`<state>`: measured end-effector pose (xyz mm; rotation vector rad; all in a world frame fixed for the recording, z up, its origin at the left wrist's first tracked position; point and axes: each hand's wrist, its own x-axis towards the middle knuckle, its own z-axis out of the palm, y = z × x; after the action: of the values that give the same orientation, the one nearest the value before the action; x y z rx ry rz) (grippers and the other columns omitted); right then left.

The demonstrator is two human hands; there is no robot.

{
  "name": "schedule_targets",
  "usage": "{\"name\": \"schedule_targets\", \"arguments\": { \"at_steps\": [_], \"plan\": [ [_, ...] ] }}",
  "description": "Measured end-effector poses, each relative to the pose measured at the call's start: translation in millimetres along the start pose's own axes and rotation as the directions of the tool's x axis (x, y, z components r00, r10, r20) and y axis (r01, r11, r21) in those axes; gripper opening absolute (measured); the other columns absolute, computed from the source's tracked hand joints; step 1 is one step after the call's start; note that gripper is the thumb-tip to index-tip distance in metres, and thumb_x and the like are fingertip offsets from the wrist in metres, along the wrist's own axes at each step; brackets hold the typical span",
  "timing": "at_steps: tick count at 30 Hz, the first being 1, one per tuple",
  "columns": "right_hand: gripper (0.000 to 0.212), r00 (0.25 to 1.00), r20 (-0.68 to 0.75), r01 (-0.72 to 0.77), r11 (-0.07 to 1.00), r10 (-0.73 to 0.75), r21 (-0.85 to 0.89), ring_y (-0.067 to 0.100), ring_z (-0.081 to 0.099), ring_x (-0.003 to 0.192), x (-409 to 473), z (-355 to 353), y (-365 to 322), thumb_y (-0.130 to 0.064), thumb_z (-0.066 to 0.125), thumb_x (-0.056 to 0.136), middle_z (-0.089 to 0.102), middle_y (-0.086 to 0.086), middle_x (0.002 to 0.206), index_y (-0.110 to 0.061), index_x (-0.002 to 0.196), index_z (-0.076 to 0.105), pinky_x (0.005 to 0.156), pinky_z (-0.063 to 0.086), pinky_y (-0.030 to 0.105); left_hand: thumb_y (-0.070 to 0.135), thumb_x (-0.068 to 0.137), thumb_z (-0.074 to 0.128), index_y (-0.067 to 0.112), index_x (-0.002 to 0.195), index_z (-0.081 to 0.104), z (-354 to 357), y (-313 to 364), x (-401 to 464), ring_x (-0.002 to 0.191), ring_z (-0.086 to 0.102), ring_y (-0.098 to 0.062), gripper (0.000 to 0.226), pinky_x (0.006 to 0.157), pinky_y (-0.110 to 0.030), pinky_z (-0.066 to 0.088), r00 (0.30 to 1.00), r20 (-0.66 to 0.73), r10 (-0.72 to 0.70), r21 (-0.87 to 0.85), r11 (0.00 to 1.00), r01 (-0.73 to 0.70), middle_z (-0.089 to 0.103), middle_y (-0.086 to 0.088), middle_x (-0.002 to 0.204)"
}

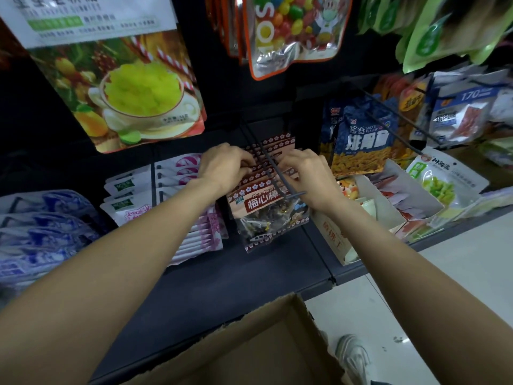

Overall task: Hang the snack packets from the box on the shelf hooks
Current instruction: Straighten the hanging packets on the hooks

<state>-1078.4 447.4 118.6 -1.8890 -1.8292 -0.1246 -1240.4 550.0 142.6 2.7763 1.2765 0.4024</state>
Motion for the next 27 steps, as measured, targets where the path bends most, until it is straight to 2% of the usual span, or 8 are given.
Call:
{"name": "schedule_targets", "arguments": {
  "at_steps": [2,5,9,12,14,21,24,27],
  "plan": [
    [0.014,1.0,0.006,-0.002,1.0,0.002,-0.019,0.024,0.051,0.105,0.6,-0.1,-0.7,-0.023,0.063,0.089,0.063,-0.002,0.114,-0.017,0.101,0.068,0.081,0.032,0.035,0.035,0.092,0.059,0.031,0.113,0.068,-1.2,0.5,-2.5,0.105,0.06,-0.021,0.023,0.082,-0.031,0.045,1.0,0.0,0.015,-0.009,1.0,-0.015,0.067,0.002,0.115],
    [0.015,1.0,0.008,-0.016,1.0,0.016,-0.018,0.023,0.05,0.106,0.2,0.2,-1.5,-0.024,0.062,0.09,0.062,-0.002,0.116,-0.017,0.103,0.067,0.08,0.029,0.033,0.039,0.095,0.051,0.028,0.105,0.07,-3.8,0.2,-1.5,0.093,0.064,-0.023,0.024,0.074,-0.03,0.047,0.998,-0.032,-0.05,-0.078,0.996,0.047,0.071,0.001,0.102],
    [0.015,1.0,0.003,-0.031,0.999,0.031,0.019,0.023,0.049,0.106,-2.4,1.6,-2.4,-0.023,0.062,0.09,0.061,-0.003,0.117,-0.017,0.104,0.067,0.08,0.027,0.031,0.032,0.093,0.058,0.027,0.105,0.067,-6.6,-3.0,8.2,0.094,0.065,-0.02,0.016,0.079,-0.034,0.052,0.979,-0.135,-0.15,-0.174,0.977,0.125,0.071,0.004,0.1],
    [0.015,0.999,0.003,-0.04,0.999,0.04,0.019,0.023,0.049,0.106,-2.5,1.6,-3.0,-0.023,0.062,0.09,0.061,-0.004,0.117,-0.018,0.103,0.067,0.08,0.028,0.032,0.038,0.087,0.065,0.03,0.109,0.066,-4.7,-6.2,17.3,0.102,0.063,-0.017,0.023,0.082,-0.03,0.05,0.987,-0.001,-0.16,-0.069,0.985,0.159,0.069,0.007,0.107],
    [0.015,0.999,0.005,-0.045,0.999,0.045,0.02,0.023,0.049,0.107,-1.9,0.4,-3.1,-0.025,0.063,0.09,0.061,-0.004,0.118,-0.018,0.102,0.067,0.079,0.027,0.031,0.039,0.087,0.065,0.03,0.109,0.068,-1.1,-6.2,19.4,0.104,0.062,-0.017,0.024,0.083,-0.029,0.047,0.986,0.03,-0.165,-0.012,0.986,0.165,0.07,0.006,0.109],
    [0.016,0.999,0.007,-0.043,0.999,0.043,0.013,0.023,0.048,0.11,-1.5,-0.1,-3.6,-0.025,0.061,0.091,0.06,-0.005,0.121,-0.019,0.105,0.067,0.079,0.024,0.031,0.039,0.092,0.058,0.032,0.112,0.068,5.6,-11.1,15.8,0.108,0.058,-0.023,0.024,0.087,-0.033,0.042,0.996,-0.089,-0.022,0.134,0.99,0.034,0.067,-0.002,0.113],
    [0.018,0.999,0.006,-0.052,0.998,0.052,0.019,0.022,0.046,0.112,-2.5,0.6,-4.1,-0.027,0.06,0.092,0.06,-0.007,0.122,-0.019,0.107,0.067,0.08,0.023,0.031,0.042,0.092,0.055,0.029,0.108,0.069,3.2,-10.0,17.3,0.104,0.06,-0.023,0.025,0.085,-0.034,0.045,0.989,-0.143,-0.049,0.067,0.996,0.059,0.07,-0.001,0.106],
    [0.017,0.998,0.002,-0.057,0.998,0.057,0.029,0.021,0.046,0.111,-4.2,1.3,-3.5,-0.027,0.06,0.092,0.06,-0.007,0.12,-0.02,0.106,0.066,0.08,0.024,0.031,0.033,0.095,0.052,0.026,0.111,0.066,1.4,-8.2,23.2,0.111,0.054,-0.026,0.022,0.093,-0.038,0.04,0.983,-0.166,-0.075,-0.015,0.997,0.073,0.065,-0.002,0.116]
  ]
}}
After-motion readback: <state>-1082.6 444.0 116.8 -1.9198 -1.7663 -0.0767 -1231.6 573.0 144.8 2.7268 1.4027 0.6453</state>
